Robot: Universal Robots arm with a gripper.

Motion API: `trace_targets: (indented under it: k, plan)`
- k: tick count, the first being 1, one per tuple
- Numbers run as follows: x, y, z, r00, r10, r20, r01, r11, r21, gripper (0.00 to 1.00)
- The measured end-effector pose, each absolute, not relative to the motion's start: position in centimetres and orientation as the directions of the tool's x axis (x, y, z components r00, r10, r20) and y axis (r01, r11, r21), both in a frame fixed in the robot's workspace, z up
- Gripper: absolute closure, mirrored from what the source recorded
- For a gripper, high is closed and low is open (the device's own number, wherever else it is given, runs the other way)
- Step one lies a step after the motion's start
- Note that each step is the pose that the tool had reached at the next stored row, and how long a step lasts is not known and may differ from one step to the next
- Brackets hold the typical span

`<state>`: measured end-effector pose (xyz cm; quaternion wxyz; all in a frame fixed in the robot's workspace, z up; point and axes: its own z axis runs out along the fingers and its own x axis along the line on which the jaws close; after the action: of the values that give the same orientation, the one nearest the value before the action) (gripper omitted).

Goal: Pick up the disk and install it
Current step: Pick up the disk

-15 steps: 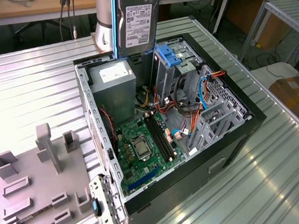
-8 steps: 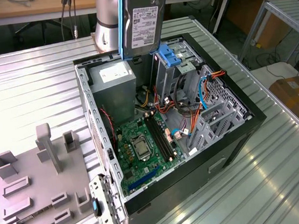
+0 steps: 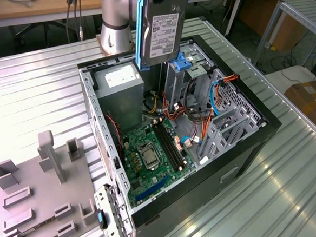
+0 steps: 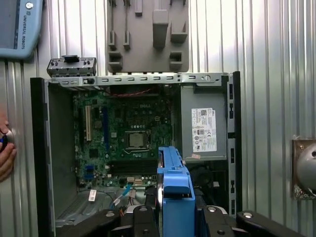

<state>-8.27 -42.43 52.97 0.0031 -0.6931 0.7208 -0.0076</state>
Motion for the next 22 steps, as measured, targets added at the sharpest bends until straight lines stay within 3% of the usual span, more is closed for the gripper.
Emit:
trace_targets:
  k: [22]
  plan:
    - [-7.0, -42.8, 52.9, -0.039, -0.999, 0.006, -0.999, 0.039, -0.015, 0.63]
